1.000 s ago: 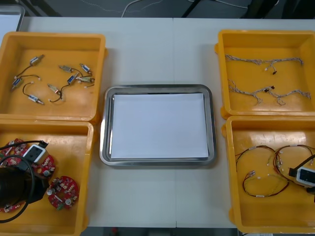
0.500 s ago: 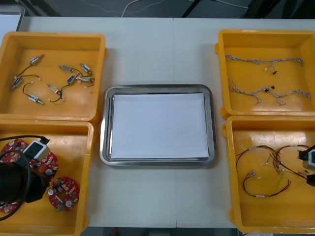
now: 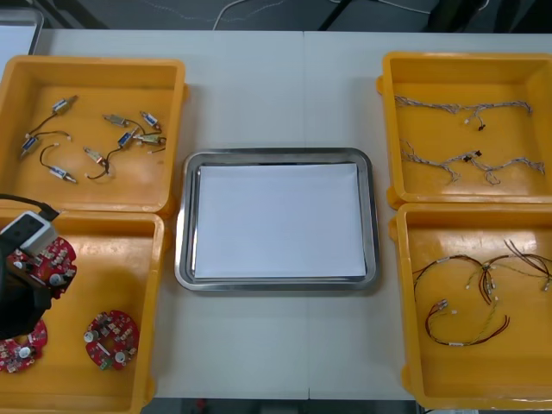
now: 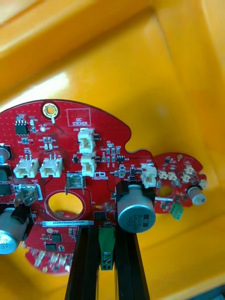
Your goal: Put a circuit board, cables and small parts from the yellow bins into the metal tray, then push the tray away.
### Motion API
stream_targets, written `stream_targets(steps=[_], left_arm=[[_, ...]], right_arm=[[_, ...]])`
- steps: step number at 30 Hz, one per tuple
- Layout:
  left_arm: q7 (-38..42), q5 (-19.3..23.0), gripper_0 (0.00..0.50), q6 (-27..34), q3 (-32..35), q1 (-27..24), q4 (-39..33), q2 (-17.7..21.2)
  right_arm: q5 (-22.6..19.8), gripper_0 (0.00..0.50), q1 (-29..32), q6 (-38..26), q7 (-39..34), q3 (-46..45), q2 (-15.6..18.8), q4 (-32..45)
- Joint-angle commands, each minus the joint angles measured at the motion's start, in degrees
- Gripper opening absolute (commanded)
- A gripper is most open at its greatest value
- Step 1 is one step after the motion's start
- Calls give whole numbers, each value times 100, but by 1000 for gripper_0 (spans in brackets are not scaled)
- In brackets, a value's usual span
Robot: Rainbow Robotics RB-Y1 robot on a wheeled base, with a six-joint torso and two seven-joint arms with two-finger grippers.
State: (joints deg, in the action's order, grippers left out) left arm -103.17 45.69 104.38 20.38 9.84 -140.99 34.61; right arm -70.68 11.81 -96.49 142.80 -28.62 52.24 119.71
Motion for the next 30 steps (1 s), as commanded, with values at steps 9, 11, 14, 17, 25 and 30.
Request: stream_targets(steps=[9,11,14,17,25,30], left_arm=[[2425,625,0,562,-34,-1547,-429,775],[2609,827,0,562,-34,-1696,-385,872],[3084,1232,0,562,-157,-1881,-227,1127],[3462,1337,0,562,-395,-2074,-183,1223],[4543,1337,0,562,-1353,-2724,-78,1505],[5404,1469,0,562,-1977,-3331,124,1557]], right_arm=[[116,0,-1057,-1241,-2327,-12,84,852],[125,0,-1207,-1351,-2635,102,84,1002],[142,0,-1427,-1351,-3153,304,84,1257],[177,0,-1594,-1351,-3689,532,84,1503],[221,0,-1857,-1351,-4665,981,84,1775],[160,0,-2024,-1351,-4893,1069,84,1775]])
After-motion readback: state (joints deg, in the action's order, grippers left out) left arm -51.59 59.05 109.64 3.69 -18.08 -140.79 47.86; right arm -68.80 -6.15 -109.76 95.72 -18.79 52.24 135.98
